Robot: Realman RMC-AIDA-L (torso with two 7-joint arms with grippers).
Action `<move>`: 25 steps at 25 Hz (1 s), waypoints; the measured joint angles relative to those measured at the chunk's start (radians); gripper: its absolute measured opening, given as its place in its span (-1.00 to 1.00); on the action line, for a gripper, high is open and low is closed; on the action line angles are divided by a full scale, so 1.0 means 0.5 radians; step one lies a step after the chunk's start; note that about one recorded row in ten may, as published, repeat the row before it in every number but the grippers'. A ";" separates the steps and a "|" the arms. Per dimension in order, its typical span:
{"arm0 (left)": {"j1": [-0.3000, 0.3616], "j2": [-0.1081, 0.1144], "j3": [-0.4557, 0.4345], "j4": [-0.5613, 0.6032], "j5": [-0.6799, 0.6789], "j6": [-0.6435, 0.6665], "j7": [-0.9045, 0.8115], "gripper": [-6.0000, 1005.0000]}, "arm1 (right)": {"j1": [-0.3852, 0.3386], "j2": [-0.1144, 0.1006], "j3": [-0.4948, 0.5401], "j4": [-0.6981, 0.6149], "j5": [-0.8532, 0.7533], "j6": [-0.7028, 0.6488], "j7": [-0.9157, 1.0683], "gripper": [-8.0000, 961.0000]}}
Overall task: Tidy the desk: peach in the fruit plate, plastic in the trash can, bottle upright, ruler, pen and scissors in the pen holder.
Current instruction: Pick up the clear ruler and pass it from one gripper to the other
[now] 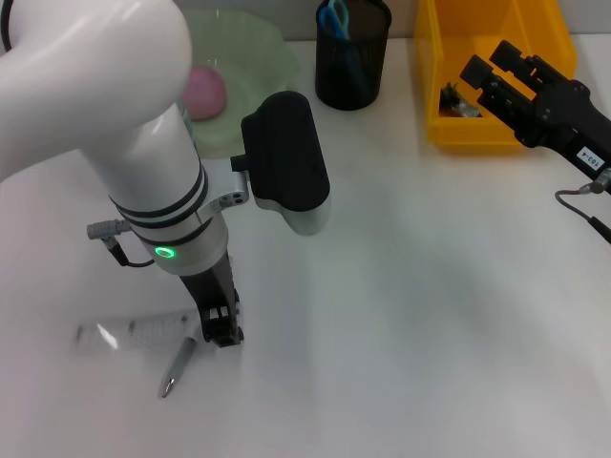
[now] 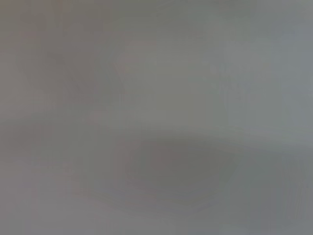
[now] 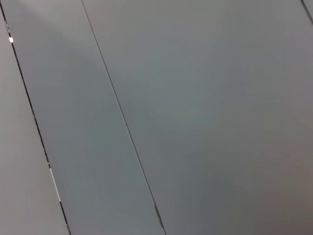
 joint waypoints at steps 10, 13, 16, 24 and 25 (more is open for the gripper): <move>-0.008 0.000 0.004 0.016 0.021 0.004 -0.016 -0.18 | 0.000 0.000 0.000 0.000 0.000 0.000 0.000 0.50; -0.007 0.000 -0.003 0.063 0.023 0.012 -0.035 -0.22 | 0.000 0.000 0.002 0.000 0.000 -0.003 0.000 0.50; 0.018 0.000 -0.016 0.195 0.091 0.002 -0.110 -0.22 | -0.004 0.000 0.014 -0.001 0.000 -0.011 0.000 0.51; 0.180 0.004 -0.180 0.629 0.040 -0.145 -0.186 -0.22 | -0.116 -0.010 0.105 -0.044 0.000 -0.145 0.001 0.52; 0.180 0.004 -0.180 0.629 0.040 -0.145 -0.186 -0.22 | -0.116 -0.010 0.105 -0.044 0.000 -0.145 0.001 0.53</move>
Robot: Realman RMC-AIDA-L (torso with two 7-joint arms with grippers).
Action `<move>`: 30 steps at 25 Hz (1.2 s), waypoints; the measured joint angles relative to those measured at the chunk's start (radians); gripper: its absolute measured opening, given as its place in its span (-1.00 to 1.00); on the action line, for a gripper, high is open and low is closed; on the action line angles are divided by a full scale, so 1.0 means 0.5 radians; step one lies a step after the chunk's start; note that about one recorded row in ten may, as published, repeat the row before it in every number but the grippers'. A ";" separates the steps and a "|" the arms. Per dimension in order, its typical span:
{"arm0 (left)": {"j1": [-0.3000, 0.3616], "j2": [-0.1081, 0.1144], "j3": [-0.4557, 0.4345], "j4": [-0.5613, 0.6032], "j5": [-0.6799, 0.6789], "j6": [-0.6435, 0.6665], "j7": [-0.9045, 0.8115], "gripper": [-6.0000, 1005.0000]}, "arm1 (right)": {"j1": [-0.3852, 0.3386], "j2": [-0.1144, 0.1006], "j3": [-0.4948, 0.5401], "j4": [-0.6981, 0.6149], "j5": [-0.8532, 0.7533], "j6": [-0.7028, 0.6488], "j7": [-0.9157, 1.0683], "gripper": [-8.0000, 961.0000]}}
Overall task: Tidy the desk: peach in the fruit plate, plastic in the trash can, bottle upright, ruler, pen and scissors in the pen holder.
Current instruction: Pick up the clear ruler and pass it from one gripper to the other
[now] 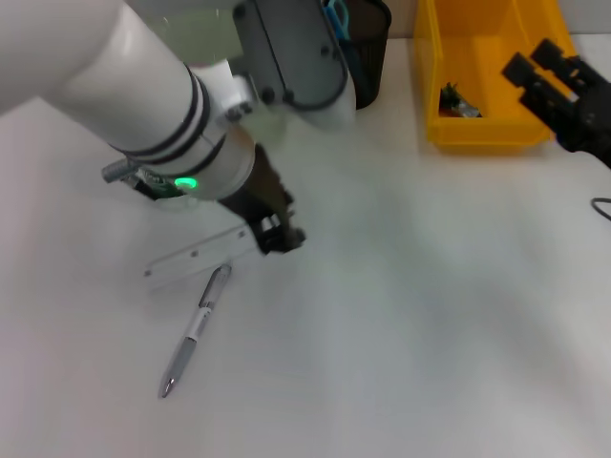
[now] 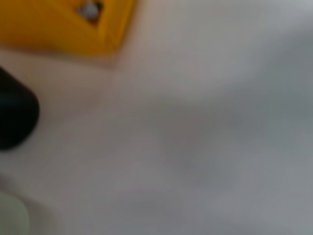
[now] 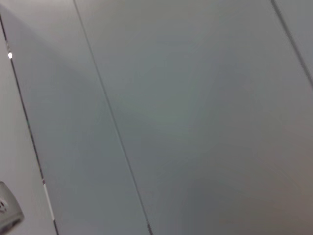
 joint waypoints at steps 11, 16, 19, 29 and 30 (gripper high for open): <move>0.232 0.009 -0.357 0.054 -0.700 -0.459 0.390 -0.22 | -0.126 -0.056 0.004 -0.045 -0.122 -0.137 0.075 0.55; 0.379 0.016 -0.709 -0.224 -1.584 -0.535 0.973 -0.22 | -0.142 -0.092 0.018 -0.061 -0.309 -0.294 0.103 0.56; 0.443 0.016 -0.804 -0.403 -1.914 -0.478 1.256 -0.22 | -0.168 -0.096 0.019 -0.127 -0.402 -0.380 0.134 0.56; 0.453 0.021 -1.051 -1.128 -2.525 0.130 2.008 -0.22 | -0.209 -0.148 0.055 -0.425 -0.673 -0.737 0.489 0.58; 0.453 0.021 -1.051 -1.128 -2.525 0.130 2.008 -0.22 | -0.209 -0.148 0.055 -0.425 -0.673 -0.737 0.489 0.58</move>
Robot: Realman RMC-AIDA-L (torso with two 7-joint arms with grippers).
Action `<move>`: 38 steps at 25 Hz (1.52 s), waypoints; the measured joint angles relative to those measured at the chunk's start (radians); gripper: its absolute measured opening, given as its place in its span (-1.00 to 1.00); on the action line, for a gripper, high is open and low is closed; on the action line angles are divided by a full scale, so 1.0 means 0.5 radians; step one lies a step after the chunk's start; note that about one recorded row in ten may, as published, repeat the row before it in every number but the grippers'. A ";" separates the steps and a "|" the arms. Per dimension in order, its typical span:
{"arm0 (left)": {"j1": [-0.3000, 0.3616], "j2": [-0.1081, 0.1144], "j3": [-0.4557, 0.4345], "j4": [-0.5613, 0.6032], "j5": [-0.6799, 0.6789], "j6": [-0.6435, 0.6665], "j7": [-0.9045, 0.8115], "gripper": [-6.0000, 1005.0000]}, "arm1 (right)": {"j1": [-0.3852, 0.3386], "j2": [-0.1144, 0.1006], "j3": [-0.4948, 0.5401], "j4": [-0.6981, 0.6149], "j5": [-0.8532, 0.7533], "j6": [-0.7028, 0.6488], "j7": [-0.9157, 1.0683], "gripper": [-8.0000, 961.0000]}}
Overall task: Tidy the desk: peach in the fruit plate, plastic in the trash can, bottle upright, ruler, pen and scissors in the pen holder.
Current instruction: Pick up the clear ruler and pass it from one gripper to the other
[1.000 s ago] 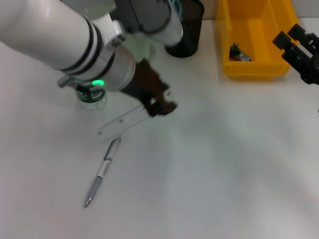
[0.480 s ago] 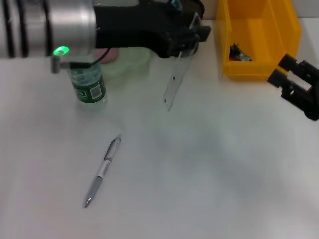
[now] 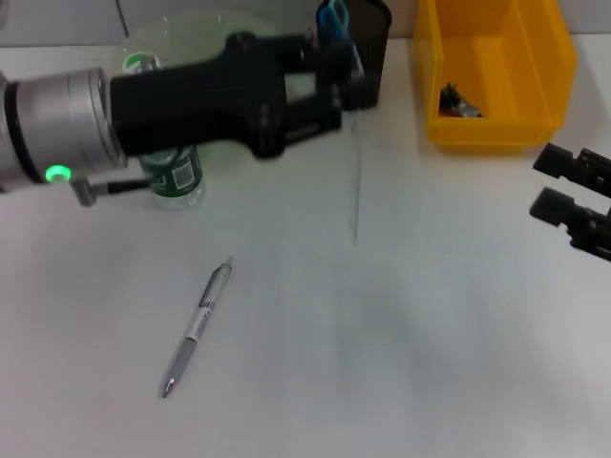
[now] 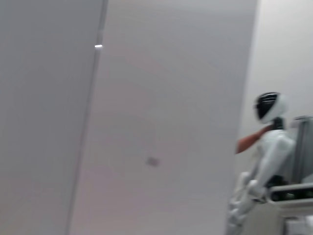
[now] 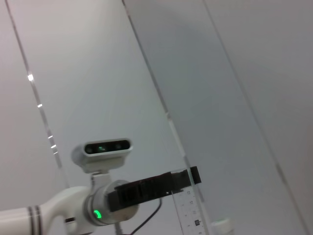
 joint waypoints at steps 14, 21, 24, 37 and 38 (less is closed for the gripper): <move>-0.065 -0.016 0.025 -0.473 -0.062 0.203 0.298 -0.22 | 0.168 0.145 -0.028 -0.364 -0.416 0.070 0.153 0.60; -0.048 -0.016 0.072 -0.491 -0.066 0.289 0.388 -0.22 | 0.295 0.147 -0.050 -0.337 -0.488 0.077 0.236 0.60; -0.044 -0.017 0.075 -0.505 -0.068 0.283 0.401 -0.22 | 0.331 0.148 -0.121 -0.334 -0.489 0.104 0.264 0.60; -0.112 -0.019 0.074 -0.596 -0.096 0.202 0.491 -0.22 | 0.399 0.155 -0.266 -0.306 -0.477 0.219 0.270 0.59; -0.114 -0.019 0.074 -0.597 -0.096 0.197 0.491 -0.22 | 0.401 0.155 -0.266 -0.305 -0.476 0.222 0.271 0.59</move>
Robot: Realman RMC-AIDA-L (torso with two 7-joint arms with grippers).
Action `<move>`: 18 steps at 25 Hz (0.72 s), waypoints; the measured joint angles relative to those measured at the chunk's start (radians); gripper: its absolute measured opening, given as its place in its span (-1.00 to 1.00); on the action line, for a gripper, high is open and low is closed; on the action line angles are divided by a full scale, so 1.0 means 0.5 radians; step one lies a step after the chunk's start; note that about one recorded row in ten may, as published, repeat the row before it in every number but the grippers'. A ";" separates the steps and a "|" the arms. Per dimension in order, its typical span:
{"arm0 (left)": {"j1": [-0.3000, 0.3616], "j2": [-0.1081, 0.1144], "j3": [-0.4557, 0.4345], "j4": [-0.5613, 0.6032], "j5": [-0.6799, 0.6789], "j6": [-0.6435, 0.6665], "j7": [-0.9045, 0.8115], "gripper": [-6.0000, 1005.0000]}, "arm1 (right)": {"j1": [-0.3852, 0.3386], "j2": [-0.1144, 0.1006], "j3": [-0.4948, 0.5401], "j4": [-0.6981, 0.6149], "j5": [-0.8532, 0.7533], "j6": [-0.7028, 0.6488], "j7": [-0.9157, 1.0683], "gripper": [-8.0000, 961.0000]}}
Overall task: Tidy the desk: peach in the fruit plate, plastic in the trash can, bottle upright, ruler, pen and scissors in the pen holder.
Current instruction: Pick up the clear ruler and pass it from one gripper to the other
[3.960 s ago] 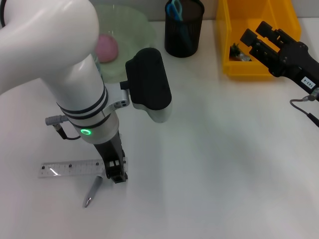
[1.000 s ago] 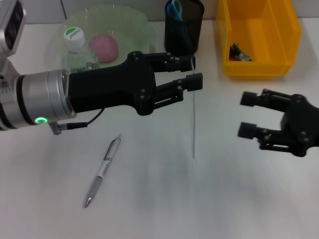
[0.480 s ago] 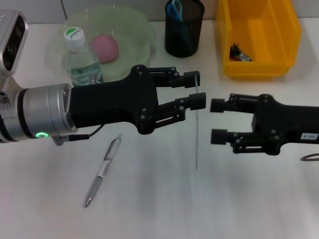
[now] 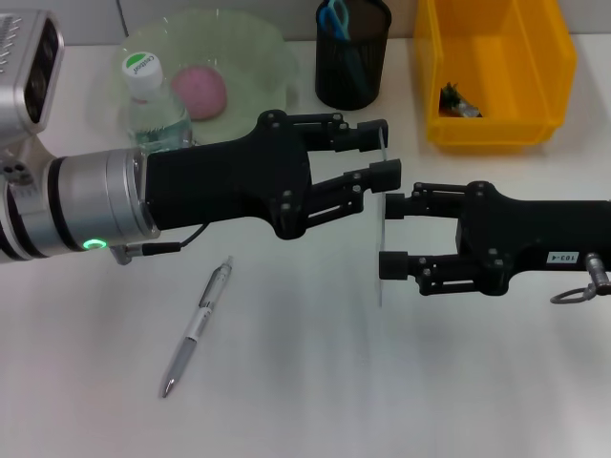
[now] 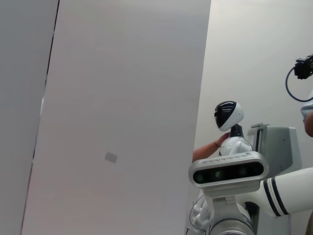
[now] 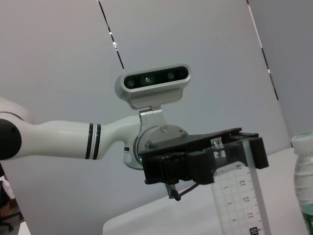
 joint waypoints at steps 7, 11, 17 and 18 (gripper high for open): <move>-0.014 0.000 0.001 -0.002 0.000 -0.038 0.000 -0.22 | 0.003 0.001 -0.001 0.000 0.004 0.022 0.001 0.59; -0.015 0.000 0.001 -0.002 0.000 -0.054 0.000 -0.22 | 0.005 0.002 -0.001 -0.001 0.005 0.040 0.001 0.59; -0.015 0.002 0.001 -0.002 0.001 -0.054 0.000 -0.22 | 0.011 0.004 -0.001 -0.001 0.005 0.068 0.001 0.59; -0.015 0.003 0.001 -0.002 0.001 -0.054 0.000 -0.22 | 0.013 0.004 0.000 -0.001 0.005 0.069 0.001 0.59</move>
